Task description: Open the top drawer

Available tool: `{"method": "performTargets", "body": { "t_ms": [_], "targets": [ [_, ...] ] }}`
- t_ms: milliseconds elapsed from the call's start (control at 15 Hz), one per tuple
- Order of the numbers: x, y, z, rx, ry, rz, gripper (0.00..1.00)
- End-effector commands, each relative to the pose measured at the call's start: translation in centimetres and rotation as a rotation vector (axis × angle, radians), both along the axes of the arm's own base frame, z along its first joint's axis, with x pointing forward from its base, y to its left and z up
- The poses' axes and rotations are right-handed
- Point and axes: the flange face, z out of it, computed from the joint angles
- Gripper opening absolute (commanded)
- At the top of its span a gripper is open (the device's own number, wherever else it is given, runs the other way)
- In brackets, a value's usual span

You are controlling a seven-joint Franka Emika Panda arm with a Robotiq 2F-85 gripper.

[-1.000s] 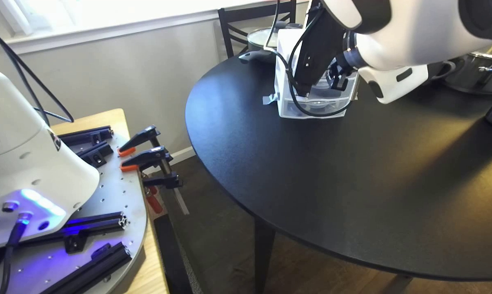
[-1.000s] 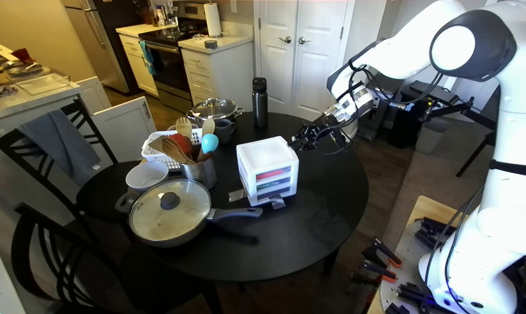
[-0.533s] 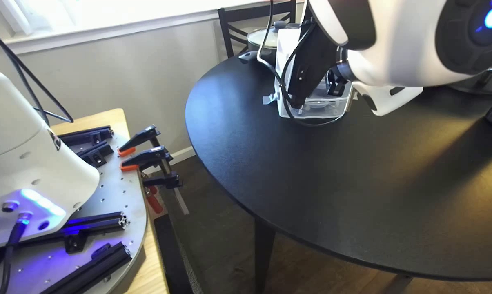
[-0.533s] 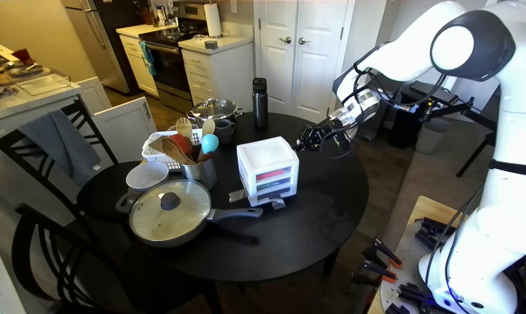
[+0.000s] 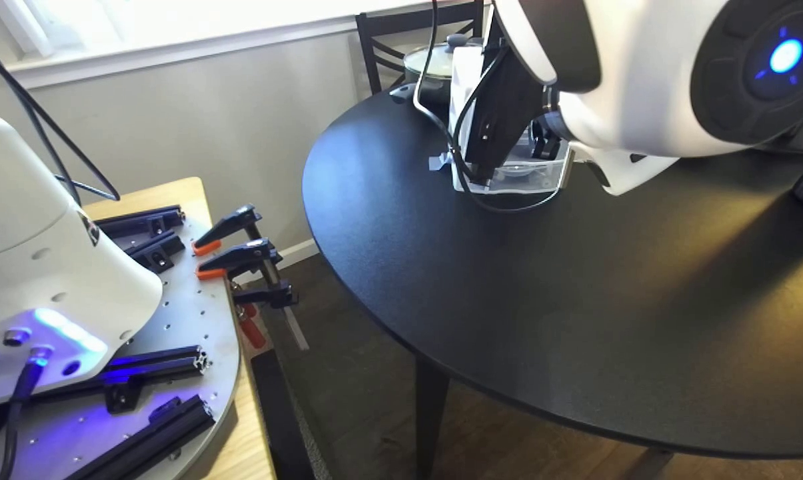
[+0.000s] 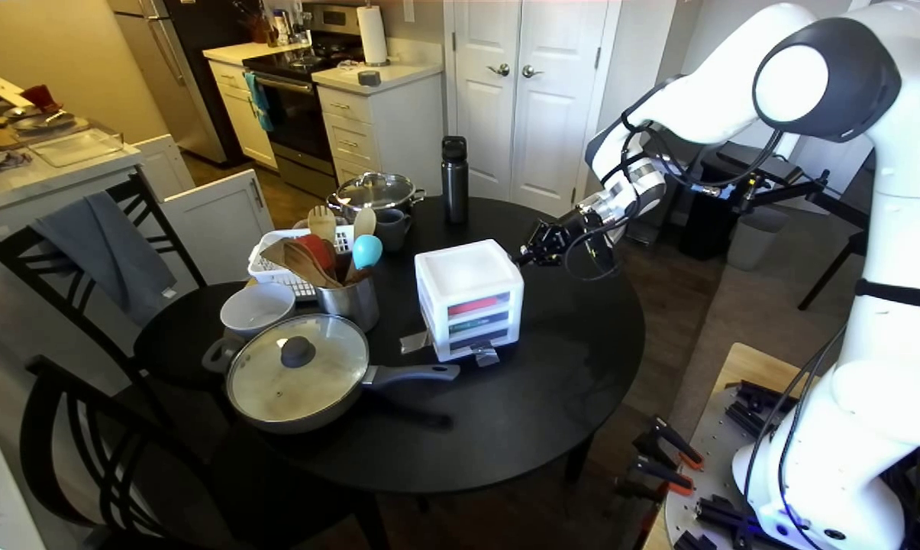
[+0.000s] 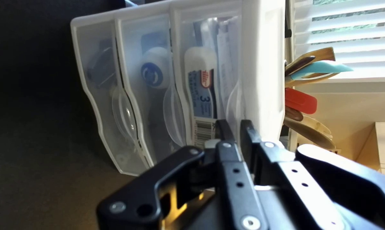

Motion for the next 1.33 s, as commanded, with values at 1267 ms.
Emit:
{"method": "performTargets", "body": {
  "t_ms": [1267],
  "targets": [
    [-5.5,-7.6,5.2,-0.371,0.047,0.085,0.06]
  ]
}}
